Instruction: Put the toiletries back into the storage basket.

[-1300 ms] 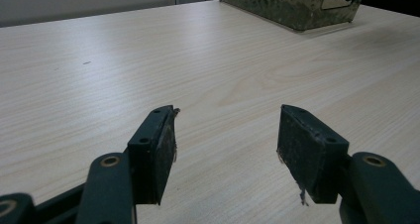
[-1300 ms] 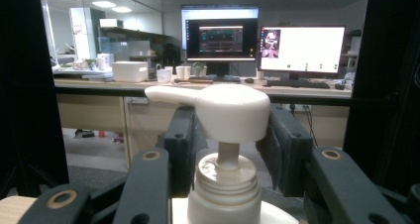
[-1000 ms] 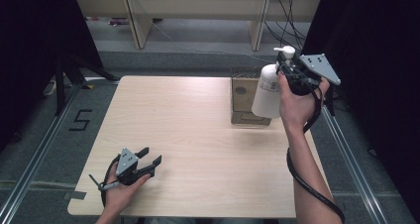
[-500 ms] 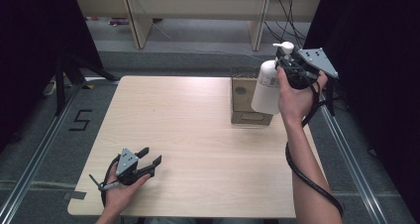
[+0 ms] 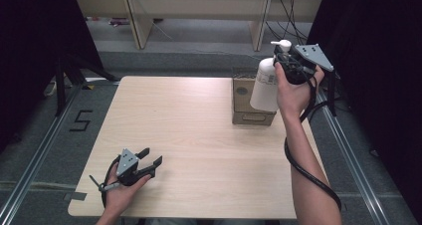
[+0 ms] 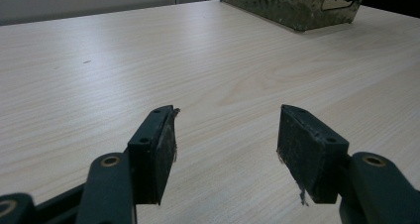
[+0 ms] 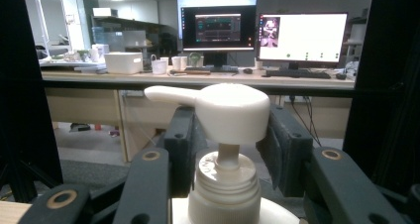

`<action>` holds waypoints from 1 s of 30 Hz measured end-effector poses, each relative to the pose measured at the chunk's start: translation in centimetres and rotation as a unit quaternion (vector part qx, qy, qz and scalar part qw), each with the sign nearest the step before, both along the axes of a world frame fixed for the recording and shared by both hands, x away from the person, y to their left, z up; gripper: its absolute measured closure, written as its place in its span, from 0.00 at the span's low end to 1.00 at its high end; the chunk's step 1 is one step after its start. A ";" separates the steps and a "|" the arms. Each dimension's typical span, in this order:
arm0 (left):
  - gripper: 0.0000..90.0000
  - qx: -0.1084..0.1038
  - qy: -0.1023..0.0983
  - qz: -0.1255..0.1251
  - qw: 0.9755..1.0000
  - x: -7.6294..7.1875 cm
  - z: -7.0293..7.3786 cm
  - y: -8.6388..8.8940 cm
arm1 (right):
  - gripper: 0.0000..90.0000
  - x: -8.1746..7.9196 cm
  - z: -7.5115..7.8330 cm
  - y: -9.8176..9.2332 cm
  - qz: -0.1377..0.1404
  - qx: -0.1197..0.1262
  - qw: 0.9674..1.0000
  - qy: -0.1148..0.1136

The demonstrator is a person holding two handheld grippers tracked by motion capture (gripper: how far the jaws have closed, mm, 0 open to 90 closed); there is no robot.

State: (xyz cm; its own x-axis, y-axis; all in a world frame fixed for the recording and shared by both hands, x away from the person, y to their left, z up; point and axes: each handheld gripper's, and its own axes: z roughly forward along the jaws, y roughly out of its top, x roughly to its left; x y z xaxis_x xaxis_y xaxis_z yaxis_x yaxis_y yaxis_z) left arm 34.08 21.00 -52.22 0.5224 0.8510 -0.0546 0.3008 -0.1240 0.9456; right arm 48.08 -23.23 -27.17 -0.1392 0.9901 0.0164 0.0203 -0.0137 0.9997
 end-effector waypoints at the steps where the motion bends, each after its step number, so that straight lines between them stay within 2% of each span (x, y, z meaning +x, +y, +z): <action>1: 0.43 0.000 0.000 0.000 1.000 0.0 0.0 0.0 | 0.67 0.1 -0.1 0.0 -0.001 0.001 1.000 0.000; 10: 0.43 -0.001 0.001 0.000 1.000 0.0 0.0 0.0 | 0.67 1.2 -0.6 -0.2 0.003 -0.008 1.000 0.009; 19: 0.43 -0.003 0.001 0.000 1.000 0.0 0.0 0.0 | 0.67 1.9 -1.3 0.0 0.004 -0.002 1.000 0.024; 27: 0.43 -0.001 0.003 0.000 1.000 0.0 0.0 0.1 | 0.67 2.4 -1.9 -0.1 0.005 -0.007 0.999 0.032; 30: 0.43 -0.001 0.004 0.000 1.000 0.0 0.0 0.1 | 0.67 2.6 -2.1 -0.1 0.004 0.003 0.999 0.038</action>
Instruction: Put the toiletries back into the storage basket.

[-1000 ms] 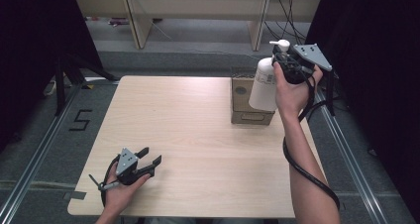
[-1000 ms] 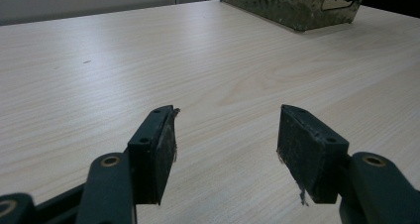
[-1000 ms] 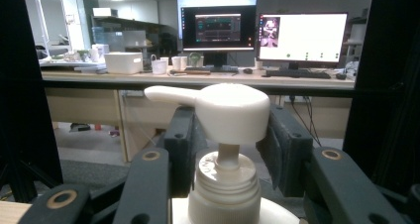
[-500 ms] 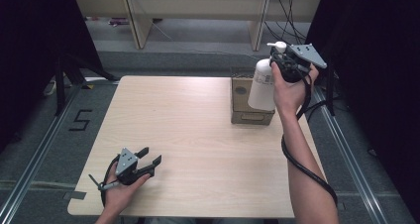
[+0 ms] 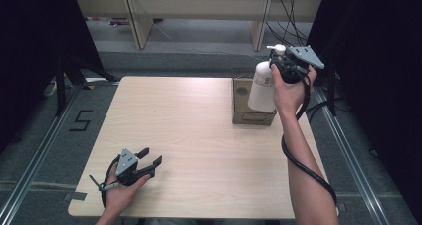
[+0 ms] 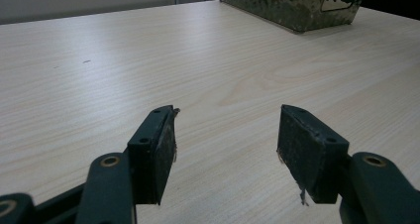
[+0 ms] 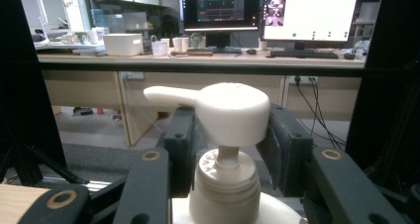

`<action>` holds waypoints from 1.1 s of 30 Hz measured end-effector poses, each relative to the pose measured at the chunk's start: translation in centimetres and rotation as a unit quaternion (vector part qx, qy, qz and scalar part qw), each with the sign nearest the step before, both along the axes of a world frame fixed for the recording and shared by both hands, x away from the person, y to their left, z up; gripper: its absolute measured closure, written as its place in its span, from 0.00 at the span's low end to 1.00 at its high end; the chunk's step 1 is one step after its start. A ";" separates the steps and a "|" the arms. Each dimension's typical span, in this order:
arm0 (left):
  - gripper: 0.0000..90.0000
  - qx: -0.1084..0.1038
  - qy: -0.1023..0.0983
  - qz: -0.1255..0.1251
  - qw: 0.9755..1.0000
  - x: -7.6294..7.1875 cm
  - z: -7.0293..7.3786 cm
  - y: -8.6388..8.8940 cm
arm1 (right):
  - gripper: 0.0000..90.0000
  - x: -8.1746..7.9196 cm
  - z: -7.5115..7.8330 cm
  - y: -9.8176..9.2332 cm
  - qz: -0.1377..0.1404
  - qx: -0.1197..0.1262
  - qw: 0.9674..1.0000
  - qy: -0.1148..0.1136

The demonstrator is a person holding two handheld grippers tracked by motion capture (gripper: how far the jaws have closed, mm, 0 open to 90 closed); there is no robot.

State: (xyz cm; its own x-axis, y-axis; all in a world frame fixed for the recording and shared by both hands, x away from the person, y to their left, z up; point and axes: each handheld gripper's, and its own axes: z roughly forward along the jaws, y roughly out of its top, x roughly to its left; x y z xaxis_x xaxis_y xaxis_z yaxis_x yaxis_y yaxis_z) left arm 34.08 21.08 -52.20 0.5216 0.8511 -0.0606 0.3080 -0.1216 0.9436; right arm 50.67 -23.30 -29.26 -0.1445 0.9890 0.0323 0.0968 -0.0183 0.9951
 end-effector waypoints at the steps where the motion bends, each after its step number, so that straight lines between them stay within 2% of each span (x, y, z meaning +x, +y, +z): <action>1: 0.43 -0.001 -0.001 -0.001 1.000 0.0 0.0 0.0 | 0.67 0.1 0.0 0.0 0.001 0.001 1.000 0.002; 2: 0.43 -0.001 -0.001 -0.001 1.000 0.0 0.0 0.0 | 0.67 0.2 -0.1 -0.1 0.002 -0.008 1.000 -0.003; 25: 0.43 0.001 0.000 -0.001 1.000 0.0 0.0 0.0 | 0.67 0.5 -1.2 -0.2 0.003 -0.012 1.000 0.013; 33: 0.43 0.000 -0.001 -0.002 1.000 0.0 0.0 0.0 | 0.67 0.5 -1.4 -0.3 0.003 -0.014 1.000 0.010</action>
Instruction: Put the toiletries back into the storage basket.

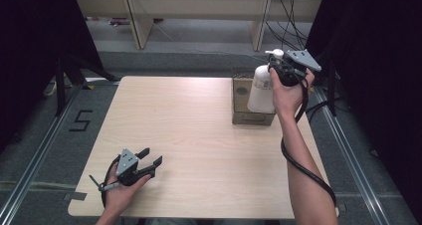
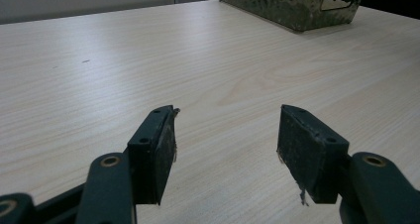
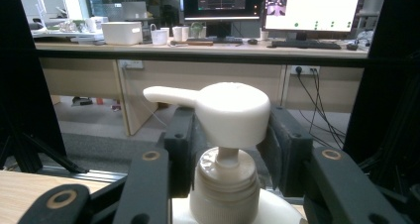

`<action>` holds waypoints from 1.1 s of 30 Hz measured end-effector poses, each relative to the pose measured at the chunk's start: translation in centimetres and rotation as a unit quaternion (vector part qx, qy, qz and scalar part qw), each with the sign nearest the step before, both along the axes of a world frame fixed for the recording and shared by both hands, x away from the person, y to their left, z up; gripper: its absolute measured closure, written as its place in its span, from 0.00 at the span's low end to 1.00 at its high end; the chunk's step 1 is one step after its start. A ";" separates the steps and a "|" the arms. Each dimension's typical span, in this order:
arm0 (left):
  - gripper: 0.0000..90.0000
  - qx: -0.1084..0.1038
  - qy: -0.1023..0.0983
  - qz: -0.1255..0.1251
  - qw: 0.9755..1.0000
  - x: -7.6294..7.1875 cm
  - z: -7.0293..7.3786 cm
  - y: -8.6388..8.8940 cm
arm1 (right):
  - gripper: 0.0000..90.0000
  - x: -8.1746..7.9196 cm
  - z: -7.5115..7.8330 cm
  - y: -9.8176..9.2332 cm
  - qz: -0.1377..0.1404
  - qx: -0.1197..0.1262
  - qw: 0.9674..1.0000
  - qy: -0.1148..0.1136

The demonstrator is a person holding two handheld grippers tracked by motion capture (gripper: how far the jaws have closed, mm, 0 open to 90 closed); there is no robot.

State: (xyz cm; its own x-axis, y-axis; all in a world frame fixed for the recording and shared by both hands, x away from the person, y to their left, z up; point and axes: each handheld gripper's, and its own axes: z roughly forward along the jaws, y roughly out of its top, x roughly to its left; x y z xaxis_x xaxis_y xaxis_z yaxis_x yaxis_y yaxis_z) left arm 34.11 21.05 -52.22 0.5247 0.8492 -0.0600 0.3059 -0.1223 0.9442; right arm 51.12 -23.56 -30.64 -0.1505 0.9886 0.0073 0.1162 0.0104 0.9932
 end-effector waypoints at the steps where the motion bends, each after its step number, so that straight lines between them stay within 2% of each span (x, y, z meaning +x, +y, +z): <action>1: 0.43 0.000 -0.001 0.000 1.000 0.0 0.0 0.0 | 0.67 0.0 0.0 0.0 -0.001 0.002 1.000 0.002; 12: 0.43 0.000 -0.001 -0.001 1.000 0.0 0.0 0.0 | 0.67 -0.2 -0.5 0.0 0.001 0.007 1.000 0.011; 13: 0.43 0.000 -0.001 -0.001 1.000 0.0 0.0 0.0 | 0.67 -0.1 -0.6 -0.1 0.000 -0.001 1.000 0.005; 27: 0.43 0.000 0.000 -0.001 1.000 0.0 0.0 0.0 | 0.67 0.0 -1.4 0.0 0.000 -0.002 1.000 0.015; 29: 0.43 0.000 -0.001 -0.001 1.000 0.0 0.0 0.0 | 0.67 0.0 -1.6 0.1 0.002 0.005 1.000 0.023; 30: 0.43 0.000 -0.001 -0.001 1.000 0.0 0.0 0.0 | 0.67 0.0 -1.7 0.0 0.000 -0.003 1.000 0.018; 33: 0.43 -0.001 -0.002 -0.001 1.000 0.0 0.0 0.0 | 0.67 0.0 -1.9 0.0 0.002 -0.003 1.000 0.025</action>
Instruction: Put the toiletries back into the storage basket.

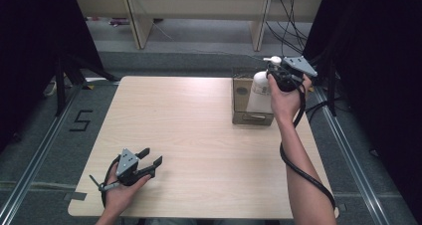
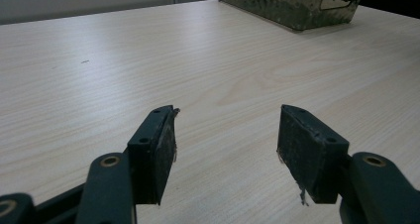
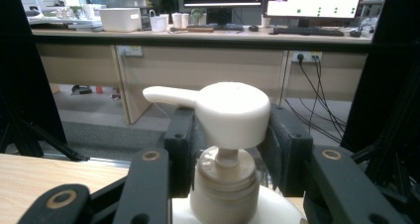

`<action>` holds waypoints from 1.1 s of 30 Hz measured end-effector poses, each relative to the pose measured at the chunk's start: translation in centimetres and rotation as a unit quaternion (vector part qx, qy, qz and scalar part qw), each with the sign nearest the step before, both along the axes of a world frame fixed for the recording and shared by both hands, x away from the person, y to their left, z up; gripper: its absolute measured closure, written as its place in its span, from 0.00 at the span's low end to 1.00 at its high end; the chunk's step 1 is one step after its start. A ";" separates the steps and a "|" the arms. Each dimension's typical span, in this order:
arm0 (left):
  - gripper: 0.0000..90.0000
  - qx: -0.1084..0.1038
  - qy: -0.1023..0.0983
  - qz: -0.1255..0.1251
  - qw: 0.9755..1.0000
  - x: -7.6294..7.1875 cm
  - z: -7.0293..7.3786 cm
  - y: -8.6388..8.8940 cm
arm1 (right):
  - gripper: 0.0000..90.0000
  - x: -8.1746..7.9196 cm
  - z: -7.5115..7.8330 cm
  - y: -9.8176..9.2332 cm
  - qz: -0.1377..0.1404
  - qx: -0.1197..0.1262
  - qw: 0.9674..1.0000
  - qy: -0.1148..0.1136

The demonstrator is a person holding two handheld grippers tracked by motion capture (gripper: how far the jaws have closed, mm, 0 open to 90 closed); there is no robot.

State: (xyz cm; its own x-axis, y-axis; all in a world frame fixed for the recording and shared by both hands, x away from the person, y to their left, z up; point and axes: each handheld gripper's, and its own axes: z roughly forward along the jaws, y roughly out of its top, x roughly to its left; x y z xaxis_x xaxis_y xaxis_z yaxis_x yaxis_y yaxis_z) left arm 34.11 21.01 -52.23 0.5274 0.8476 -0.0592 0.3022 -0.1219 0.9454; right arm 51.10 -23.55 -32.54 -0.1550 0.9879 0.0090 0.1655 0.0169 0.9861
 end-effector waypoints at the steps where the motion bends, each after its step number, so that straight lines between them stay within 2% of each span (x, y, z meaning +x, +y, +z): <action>1: 0.43 0.000 0.000 0.000 1.000 0.0 0.0 0.0 | 0.67 0.0 -0.1 0.0 -0.002 0.002 1.000 -0.001; 3: 0.43 0.001 0.000 0.000 1.000 0.0 0.0 0.0 | 0.67 0.1 -0.3 0.0 -0.002 0.000 1.000 0.000; 4: 0.43 0.001 0.000 0.000 1.000 0.0 0.0 0.0 | 0.67 0.0 -0.3 0.1 -0.001 0.008 1.000 0.007; 8: 0.43 0.002 0.000 0.000 1.000 0.0 0.0 0.0 | 0.67 0.1 -0.7 0.1 0.000 -0.001 1.000 0.007; 9: 0.43 0.001 0.000 0.000 1.000 0.0 0.0 0.0 | 0.67 0.0 -0.8 0.1 -0.003 0.004 1.000 0.011; 29: 0.43 0.002 0.001 -0.001 1.000 0.0 0.0 0.0 | 0.67 0.2 -2.2 0.0 -0.001 -0.002 1.000 0.021; 33: 0.43 0.003 0.001 -0.001 1.000 0.0 0.0 0.0 | 0.67 0.1 -2.4 0.1 0.000 0.003 1.000 0.030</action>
